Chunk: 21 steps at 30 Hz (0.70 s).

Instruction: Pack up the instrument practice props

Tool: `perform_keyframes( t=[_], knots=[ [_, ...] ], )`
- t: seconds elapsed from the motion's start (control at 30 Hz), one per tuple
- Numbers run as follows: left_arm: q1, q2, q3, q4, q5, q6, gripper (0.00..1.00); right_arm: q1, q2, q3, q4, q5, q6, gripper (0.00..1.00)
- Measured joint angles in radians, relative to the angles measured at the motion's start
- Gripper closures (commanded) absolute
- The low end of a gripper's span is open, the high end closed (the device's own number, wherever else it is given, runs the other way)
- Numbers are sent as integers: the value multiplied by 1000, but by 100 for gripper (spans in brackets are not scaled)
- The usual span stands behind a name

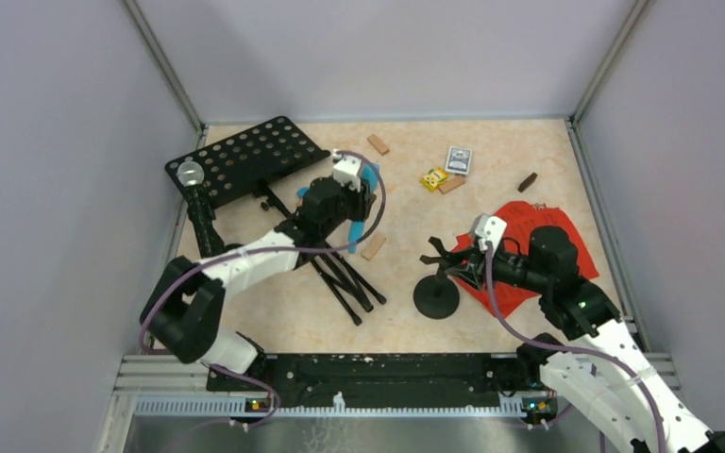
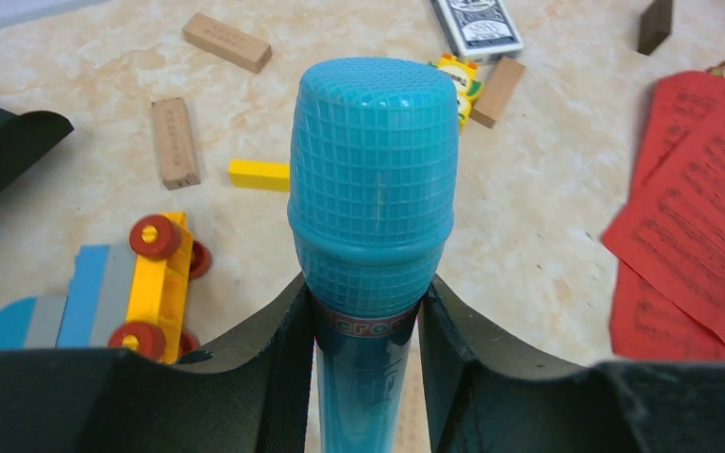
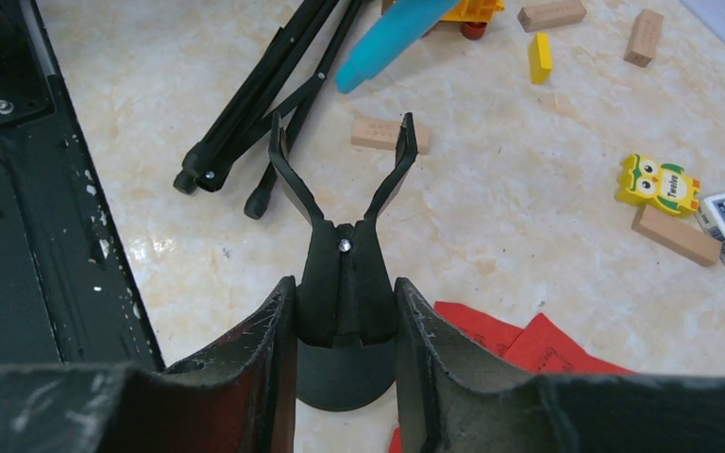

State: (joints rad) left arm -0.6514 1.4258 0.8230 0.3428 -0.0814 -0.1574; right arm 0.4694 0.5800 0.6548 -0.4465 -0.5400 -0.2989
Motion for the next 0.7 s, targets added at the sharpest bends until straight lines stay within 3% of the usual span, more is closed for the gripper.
perform_keyframes(
  t=[0.27,0.47,0.53,0.7],
  knots=[
    [85,272,277,-78,101,8,100,0,-23,-14,-11,-8,30,100],
    [88,431,423,-227,168,121,99,0,-28,-21,-4,-15,30,100],
    [87,472,459,-280,171,156,95,0,-32,-27,2,-22,30,100],
    [87,579,546,-411,166,210,65,0,-50,-53,35,-40,35,99]
  ],
)
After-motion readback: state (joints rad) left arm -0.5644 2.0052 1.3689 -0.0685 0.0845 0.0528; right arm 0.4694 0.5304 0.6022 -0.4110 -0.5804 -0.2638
